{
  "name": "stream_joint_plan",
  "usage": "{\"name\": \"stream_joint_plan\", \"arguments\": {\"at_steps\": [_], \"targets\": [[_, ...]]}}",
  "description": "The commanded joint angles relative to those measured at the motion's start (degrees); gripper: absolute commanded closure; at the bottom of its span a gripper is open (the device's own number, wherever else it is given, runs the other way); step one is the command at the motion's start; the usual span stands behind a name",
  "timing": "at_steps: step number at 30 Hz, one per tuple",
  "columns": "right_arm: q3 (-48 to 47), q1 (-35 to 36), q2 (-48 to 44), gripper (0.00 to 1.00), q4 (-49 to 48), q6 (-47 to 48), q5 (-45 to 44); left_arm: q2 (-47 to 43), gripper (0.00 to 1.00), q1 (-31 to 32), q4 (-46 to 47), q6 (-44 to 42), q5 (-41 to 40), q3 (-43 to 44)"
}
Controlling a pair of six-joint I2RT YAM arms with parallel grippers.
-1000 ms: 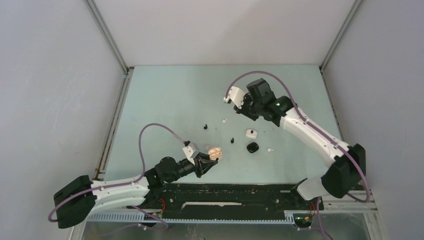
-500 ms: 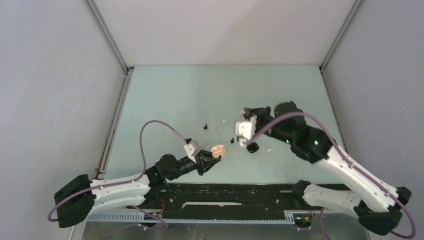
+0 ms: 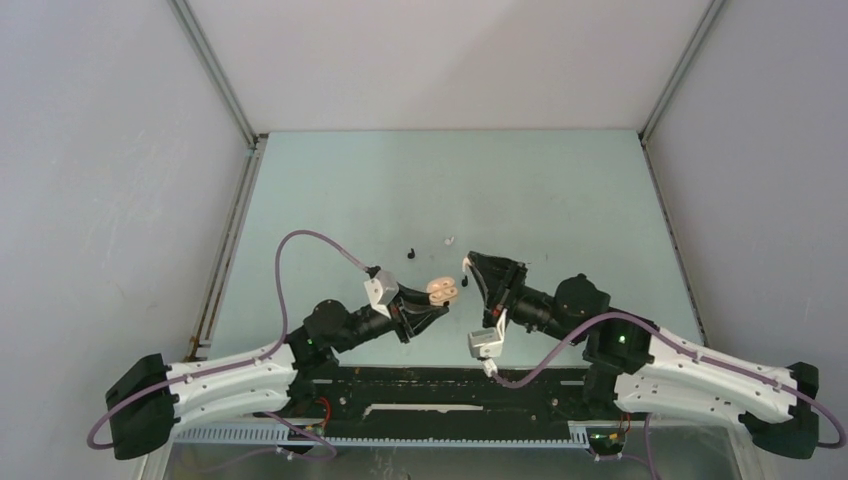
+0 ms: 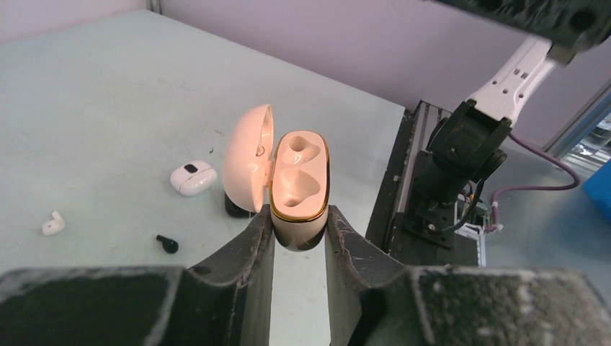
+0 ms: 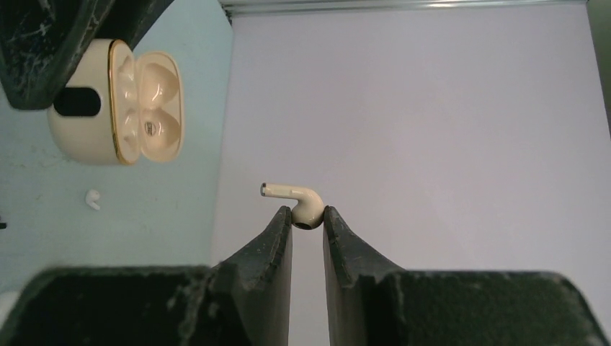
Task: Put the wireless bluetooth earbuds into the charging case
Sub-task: Insert the left earbud into the left side groove of the charging case.
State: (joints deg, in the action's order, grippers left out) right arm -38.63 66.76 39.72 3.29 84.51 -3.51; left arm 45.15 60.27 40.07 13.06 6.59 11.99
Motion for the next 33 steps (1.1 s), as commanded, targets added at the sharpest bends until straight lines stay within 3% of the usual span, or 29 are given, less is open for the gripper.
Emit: {"name": "stream_joint_plan", "arguments": {"at_steps": [1,9,16,33], "targets": [[0.29,0.71,3.49,1.00,-12.96,1.16,-3.87,2.33,1.00,0.11,-0.85,0.35,1.89,5.32],[6.70,5.76,2.93,1.00,-21.73,6.45,-4.49,3.31,1.00,0.11,-2.93,4.94,-2.59,8.76],[10.87,7.59,4.22,1.00,-26.71,12.26,-4.15,2.46,1.00,0.11,-3.13,3.97,-2.12,9.15],[11.11,7.59,8.87,1.00,-27.51,15.58,-5.42,1.47,1.00,0.20,-4.34,0.31,1.29,8.50]]}}
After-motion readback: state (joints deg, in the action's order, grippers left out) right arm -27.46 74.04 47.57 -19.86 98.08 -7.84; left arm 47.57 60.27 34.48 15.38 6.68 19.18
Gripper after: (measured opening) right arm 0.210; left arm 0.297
